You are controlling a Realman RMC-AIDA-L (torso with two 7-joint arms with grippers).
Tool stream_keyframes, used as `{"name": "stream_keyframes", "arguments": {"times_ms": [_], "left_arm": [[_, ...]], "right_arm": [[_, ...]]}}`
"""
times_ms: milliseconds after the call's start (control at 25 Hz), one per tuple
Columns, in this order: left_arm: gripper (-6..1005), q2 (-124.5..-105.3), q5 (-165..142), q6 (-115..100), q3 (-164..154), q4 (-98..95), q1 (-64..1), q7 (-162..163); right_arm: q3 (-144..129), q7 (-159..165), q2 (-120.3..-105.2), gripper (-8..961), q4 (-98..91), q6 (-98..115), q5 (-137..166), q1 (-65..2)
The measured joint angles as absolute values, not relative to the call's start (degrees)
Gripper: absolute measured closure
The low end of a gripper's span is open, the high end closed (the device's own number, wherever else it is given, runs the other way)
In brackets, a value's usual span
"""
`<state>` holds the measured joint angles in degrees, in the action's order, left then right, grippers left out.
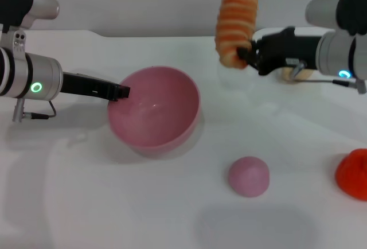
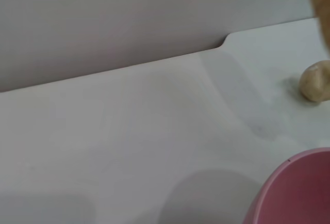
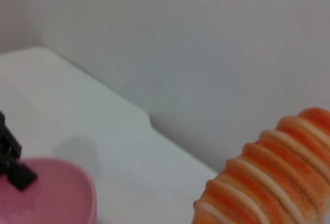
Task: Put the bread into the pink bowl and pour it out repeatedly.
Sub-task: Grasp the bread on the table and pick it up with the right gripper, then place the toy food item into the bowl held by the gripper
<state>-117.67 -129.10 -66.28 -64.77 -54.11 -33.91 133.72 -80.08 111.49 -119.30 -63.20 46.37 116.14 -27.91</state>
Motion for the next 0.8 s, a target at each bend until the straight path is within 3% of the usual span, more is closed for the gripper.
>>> {"name": "stream_keyframes", "arguments": {"times_ms": [440, 800], "left_arm": [[951, -117.81, -129.09, -65.28, -64.75, -52.81, -34.38, 133.87], [952, -117.85, -128.70, -64.92, -65.14, -51.41, -36.07, 134.33]], "right_arm": [[-85.19, 110.97, -119.66, 793, -77.53, 50.12, 114.09, -25.54], [-94.12, 109.51, -119.69, 803, -74.64, 51.20, 112.14, -27.74]]}}
